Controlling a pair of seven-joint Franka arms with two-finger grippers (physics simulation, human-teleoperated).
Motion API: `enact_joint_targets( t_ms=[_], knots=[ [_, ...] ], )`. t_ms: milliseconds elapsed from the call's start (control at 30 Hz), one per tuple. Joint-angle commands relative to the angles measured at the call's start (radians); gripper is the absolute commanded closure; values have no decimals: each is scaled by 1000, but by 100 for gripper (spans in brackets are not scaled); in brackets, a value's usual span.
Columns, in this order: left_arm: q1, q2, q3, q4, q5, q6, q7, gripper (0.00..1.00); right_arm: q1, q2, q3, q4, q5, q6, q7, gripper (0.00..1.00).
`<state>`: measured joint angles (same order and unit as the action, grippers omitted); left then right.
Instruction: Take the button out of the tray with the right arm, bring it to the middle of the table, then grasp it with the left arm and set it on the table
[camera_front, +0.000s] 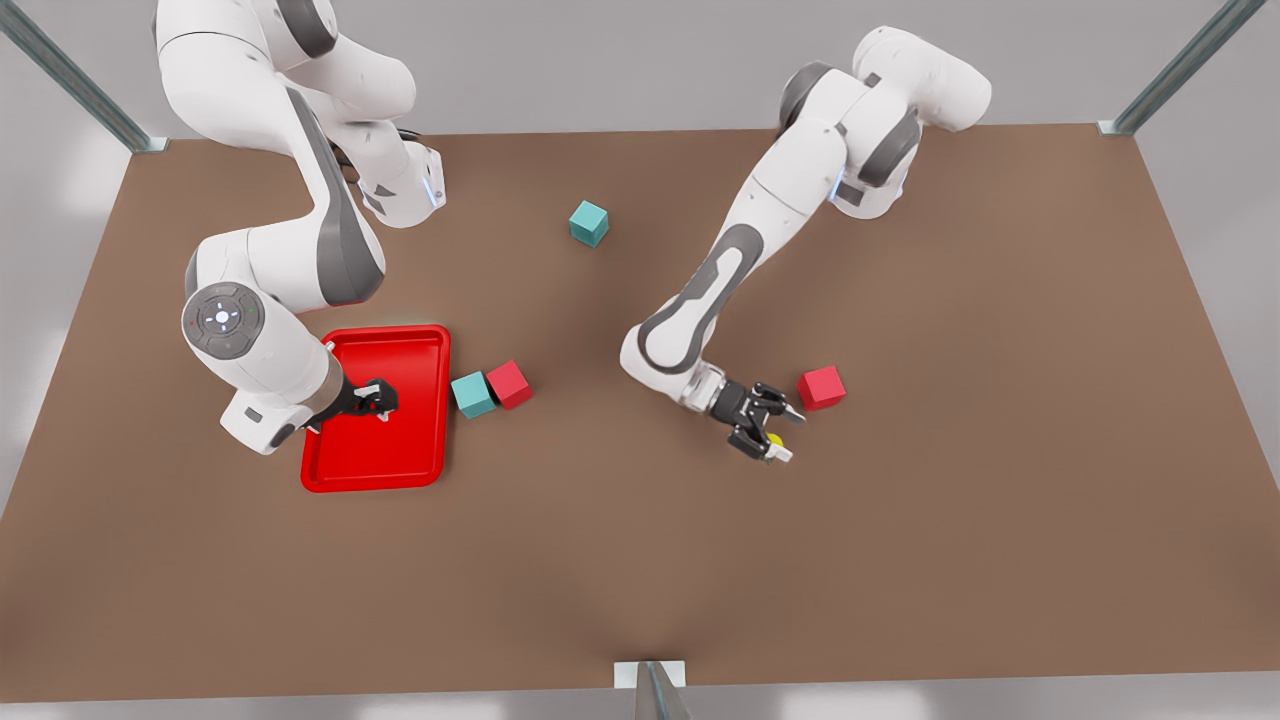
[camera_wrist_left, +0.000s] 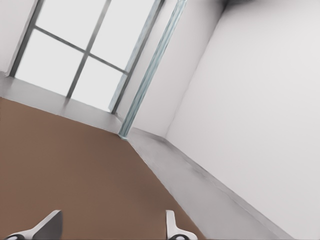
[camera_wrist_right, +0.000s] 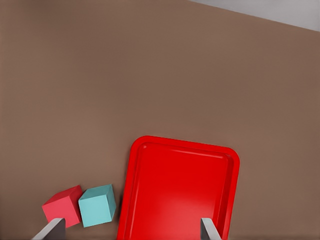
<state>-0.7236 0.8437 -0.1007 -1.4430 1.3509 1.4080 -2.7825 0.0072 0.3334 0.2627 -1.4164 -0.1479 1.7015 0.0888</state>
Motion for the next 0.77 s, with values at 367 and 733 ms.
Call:
enact_joint_targets(
  t_ms=[367,733],
  knots=[
    [480,-825,13,9,-1257,-118,2910,0,-36,-1,-2,36,13,0,-12,0],
    [484,-798,44,-63,-1285,-30,3175,0,-70,4,-5,30,30,-39,-14,0]
  ],
)
